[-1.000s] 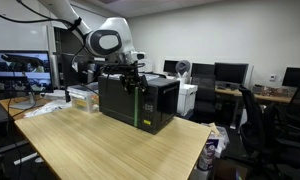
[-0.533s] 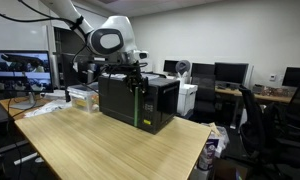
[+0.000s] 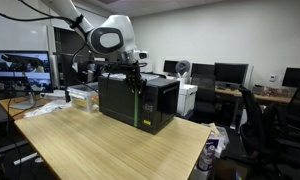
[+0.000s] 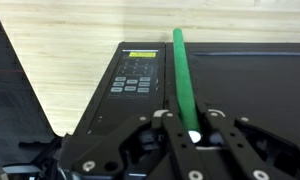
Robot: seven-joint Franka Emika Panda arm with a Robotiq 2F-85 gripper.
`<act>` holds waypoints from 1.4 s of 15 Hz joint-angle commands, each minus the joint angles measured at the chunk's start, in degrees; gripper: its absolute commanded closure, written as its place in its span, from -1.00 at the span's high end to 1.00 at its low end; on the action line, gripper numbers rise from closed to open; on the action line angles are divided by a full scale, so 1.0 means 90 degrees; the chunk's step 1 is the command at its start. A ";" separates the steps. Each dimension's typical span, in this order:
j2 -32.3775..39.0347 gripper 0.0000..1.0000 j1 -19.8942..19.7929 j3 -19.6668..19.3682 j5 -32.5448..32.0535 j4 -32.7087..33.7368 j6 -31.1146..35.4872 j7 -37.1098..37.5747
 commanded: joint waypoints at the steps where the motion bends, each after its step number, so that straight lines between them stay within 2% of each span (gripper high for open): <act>1: -0.0370 -0.89 -0.0019 -0.0070 -0.0275 -0.0267 -0.0506 0.0306; 6: -0.1005 -0.89 0.0114 -0.0158 -0.0983 -0.1072 -0.0444 0.1387; 10: -0.1712 -0.90 0.0091 -0.0076 -0.1437 -0.1702 -0.1109 0.2108; 11: -0.1947 -0.16 0.0108 -0.0042 -0.1434 -0.1885 -0.1353 0.2133; 12: -0.2162 0.07 0.0126 0.0006 -0.1478 -0.1979 -0.1715 0.2079; 16: -0.2280 0.64 0.0156 0.0087 -0.1445 -0.1708 -0.2479 0.2191; 17: -0.2158 0.95 0.0137 0.0158 -0.1502 -0.1237 -0.2630 0.2502; 21: -0.1856 1.00 0.0116 0.0209 -0.1537 -0.0436 -0.2639 0.3046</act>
